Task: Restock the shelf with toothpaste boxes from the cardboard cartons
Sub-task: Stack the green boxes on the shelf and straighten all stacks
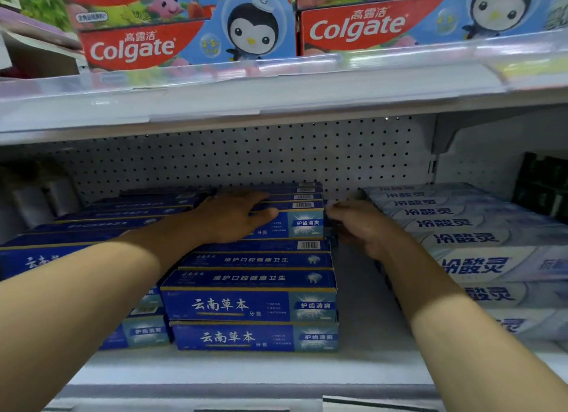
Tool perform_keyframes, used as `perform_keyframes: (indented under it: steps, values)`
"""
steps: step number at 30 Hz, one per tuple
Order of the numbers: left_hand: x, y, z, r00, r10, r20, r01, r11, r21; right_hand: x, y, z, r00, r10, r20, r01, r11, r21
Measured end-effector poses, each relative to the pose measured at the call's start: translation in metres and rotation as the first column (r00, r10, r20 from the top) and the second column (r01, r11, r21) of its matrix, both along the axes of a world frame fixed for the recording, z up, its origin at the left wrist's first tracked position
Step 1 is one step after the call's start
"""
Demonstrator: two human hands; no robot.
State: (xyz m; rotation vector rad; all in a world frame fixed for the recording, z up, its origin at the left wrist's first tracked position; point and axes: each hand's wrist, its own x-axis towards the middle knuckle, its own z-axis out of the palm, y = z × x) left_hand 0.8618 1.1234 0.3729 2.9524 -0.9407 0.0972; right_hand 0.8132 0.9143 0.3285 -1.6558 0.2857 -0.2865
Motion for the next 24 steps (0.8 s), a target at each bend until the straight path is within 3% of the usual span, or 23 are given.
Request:
perform_keyframes:
  steps: [6,11,16,20,24]
  values:
    - [0.004,-0.015,-0.002,0.997,-0.023,0.078,0.027,0.999,-0.045,0.013,-0.013,-0.005,0.989,-0.135,-0.058,0.143,0.973,0.181]
    - [-0.001,-0.025,-0.006,0.993,-0.064,0.096,0.072,0.994,-0.084,0.013,-0.010,-0.023,0.993,-0.020,-0.112,0.047,0.970,0.239]
    - [-0.004,-0.027,-0.008,0.993,-0.080,0.087,0.083,0.996,-0.036,0.019,0.001,-0.024,0.992,0.027,-0.123,-0.005,0.984,0.177]
    - [-0.002,-0.024,-0.008,0.996,-0.071,0.061,0.074,0.996,-0.045,0.020,-0.004,-0.020,0.995,-0.056,-0.083,0.064,0.994,0.088]
    - [-0.001,-0.029,-0.001,0.996,-0.056,0.063,0.061,0.995,-0.080,0.027,-0.011,-0.019,0.991,-0.095,-0.099,0.104,0.990,0.095]
